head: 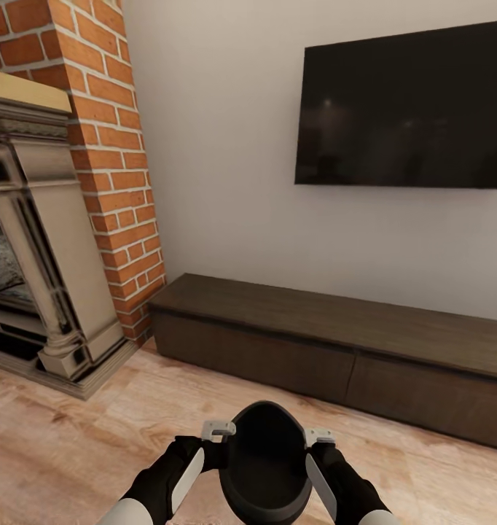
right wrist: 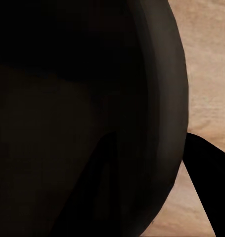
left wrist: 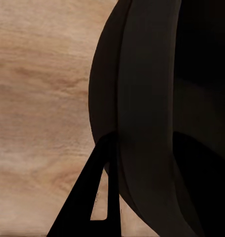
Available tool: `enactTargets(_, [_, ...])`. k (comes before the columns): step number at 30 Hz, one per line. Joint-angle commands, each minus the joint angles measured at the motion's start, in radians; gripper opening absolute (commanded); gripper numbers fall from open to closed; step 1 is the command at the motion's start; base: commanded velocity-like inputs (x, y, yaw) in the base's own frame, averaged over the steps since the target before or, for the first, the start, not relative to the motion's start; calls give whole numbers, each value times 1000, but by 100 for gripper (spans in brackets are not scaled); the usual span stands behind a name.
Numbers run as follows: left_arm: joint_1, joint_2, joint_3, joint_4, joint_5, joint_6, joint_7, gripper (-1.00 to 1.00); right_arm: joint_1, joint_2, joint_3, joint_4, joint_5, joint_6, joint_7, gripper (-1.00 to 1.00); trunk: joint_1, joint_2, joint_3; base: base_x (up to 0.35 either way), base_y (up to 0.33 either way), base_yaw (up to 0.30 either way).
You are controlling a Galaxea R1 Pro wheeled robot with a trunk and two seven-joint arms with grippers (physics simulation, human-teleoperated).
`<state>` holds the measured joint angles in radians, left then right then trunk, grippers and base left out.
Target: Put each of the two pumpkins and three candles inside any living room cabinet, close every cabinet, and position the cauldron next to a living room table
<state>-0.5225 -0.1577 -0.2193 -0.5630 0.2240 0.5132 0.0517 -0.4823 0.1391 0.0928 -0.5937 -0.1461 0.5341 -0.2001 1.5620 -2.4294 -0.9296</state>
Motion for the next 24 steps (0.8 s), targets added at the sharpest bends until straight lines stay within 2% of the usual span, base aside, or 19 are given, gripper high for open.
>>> enactTargets(1, [-1,1,0,0,-15,5,7,-100,-1,-1,5,-8,-6,3,-8,-100,0,-1,-1,0,6,282])
enactTargets(24, [-1,1,0,0,-15,5,7,-100,-1,-1,5,-8,-6,3,-9,-100,0,-1,-1,0,1,289])
